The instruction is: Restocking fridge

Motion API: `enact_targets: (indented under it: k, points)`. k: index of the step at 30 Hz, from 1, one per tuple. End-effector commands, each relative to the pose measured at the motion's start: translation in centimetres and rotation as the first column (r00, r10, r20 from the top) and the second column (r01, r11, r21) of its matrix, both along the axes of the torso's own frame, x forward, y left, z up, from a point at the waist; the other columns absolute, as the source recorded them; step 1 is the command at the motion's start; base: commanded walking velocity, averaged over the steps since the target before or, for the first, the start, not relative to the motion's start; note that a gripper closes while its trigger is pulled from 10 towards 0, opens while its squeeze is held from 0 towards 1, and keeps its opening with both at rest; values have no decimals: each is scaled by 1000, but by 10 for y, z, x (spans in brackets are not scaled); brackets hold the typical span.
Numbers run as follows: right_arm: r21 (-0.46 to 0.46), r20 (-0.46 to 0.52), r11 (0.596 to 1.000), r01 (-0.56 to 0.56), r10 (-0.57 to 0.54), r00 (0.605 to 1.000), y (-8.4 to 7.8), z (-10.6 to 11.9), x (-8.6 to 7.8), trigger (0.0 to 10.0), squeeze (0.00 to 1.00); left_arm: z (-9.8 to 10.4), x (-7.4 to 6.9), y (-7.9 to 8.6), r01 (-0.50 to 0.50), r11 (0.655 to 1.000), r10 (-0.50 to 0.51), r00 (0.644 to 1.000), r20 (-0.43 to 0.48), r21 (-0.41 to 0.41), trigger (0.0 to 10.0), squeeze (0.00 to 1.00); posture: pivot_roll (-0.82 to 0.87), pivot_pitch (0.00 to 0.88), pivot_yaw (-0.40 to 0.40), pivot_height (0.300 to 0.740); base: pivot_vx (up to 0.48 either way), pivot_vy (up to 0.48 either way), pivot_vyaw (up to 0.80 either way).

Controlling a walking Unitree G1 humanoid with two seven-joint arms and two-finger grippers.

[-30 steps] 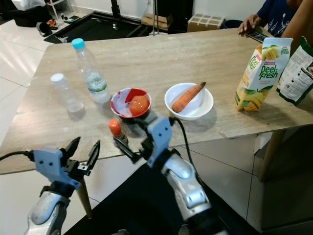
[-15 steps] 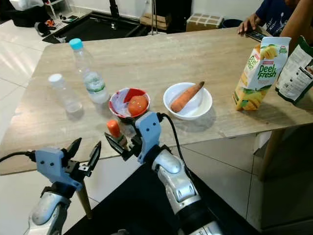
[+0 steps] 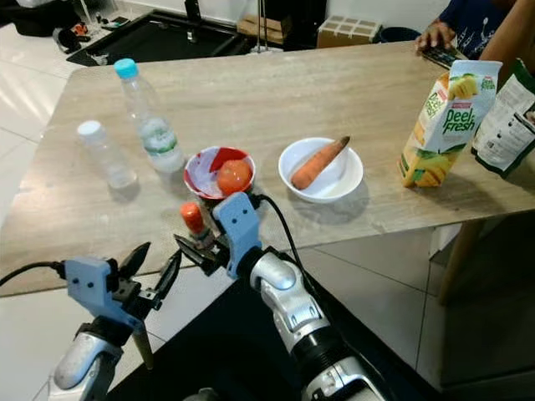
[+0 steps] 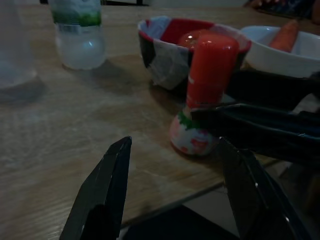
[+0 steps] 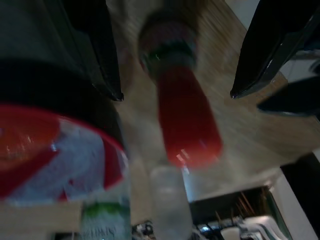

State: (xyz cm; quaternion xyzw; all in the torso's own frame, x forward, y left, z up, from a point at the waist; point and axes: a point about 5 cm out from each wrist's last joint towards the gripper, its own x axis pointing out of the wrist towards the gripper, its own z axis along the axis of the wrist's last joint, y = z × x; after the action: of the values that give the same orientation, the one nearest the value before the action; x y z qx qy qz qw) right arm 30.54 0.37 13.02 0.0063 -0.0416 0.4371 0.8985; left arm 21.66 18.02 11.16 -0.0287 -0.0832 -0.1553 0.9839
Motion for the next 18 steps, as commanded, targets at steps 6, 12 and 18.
enact_targets:
  k: [6, 12, 18]
  points:
    - [50, 24, 998, -50, 49, 999, 30, 18, 2, 10000, 0, -2, -5, -1, 36, 999, -36, 999, -26, 18, 10000, 0, -107, 209, 13, 740, 0, 0, 0]
    - [98, 3, 995, -29, 28, 1000, 35, 26, 9, 10000, 0, -1, -5, -3, 53, 998, -52, 998, -25, 18, 10000, 0, -105, 217, 12, 740, 0, 0, 0]
    - [136, -2, 990, -31, 32, 999, 40, 34, 12, 10000, 0, -1, -6, -4, 62, 998, -61, 998, -27, 20, 10000, 0, -105, 220, 10, 740, 0, 0, 0]
